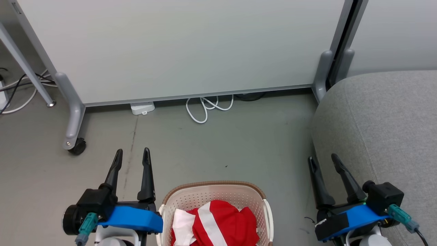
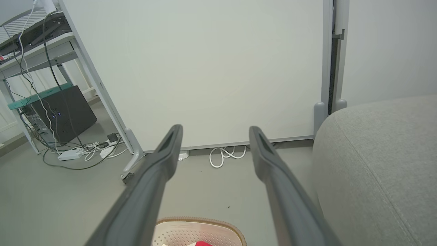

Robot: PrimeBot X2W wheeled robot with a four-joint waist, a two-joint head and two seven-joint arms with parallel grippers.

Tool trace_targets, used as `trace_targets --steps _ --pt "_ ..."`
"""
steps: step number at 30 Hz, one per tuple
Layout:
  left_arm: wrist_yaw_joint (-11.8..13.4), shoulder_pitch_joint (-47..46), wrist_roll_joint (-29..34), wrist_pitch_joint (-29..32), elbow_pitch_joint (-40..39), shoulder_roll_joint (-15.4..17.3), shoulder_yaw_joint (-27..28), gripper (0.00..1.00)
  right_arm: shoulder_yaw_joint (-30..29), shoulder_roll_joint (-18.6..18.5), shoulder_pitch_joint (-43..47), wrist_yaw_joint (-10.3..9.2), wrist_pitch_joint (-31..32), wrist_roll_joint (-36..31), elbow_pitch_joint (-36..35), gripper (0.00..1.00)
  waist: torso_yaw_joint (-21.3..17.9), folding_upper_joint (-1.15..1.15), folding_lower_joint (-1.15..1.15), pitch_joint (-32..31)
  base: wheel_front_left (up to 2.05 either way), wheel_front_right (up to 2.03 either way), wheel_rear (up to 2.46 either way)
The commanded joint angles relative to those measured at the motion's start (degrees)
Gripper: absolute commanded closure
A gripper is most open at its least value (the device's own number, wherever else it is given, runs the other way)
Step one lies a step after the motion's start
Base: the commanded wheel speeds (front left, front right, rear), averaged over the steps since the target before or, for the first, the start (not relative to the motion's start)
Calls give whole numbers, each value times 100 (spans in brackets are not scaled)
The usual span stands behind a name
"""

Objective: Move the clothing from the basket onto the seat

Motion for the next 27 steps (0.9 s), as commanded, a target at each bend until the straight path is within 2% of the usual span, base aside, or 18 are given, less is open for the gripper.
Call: trace_targets --steps 1,22,27 --pt "-20 -100 122 -49 -39 5 -10 0 20 -37 -80 13 -56 -142 -10 0 4 0 0 6 0 0 0" --pt "-4 -111 902 -271 16 -4 -148 0 160 -39 -114 15 -276 -983 80 0 69 0 0 60 0 0 0" --pt "2 -113 829 -278 36 -4 -147 0 157 -40 -117 15 -285 -1000 104 0 76 0 0 73 0 0 0"
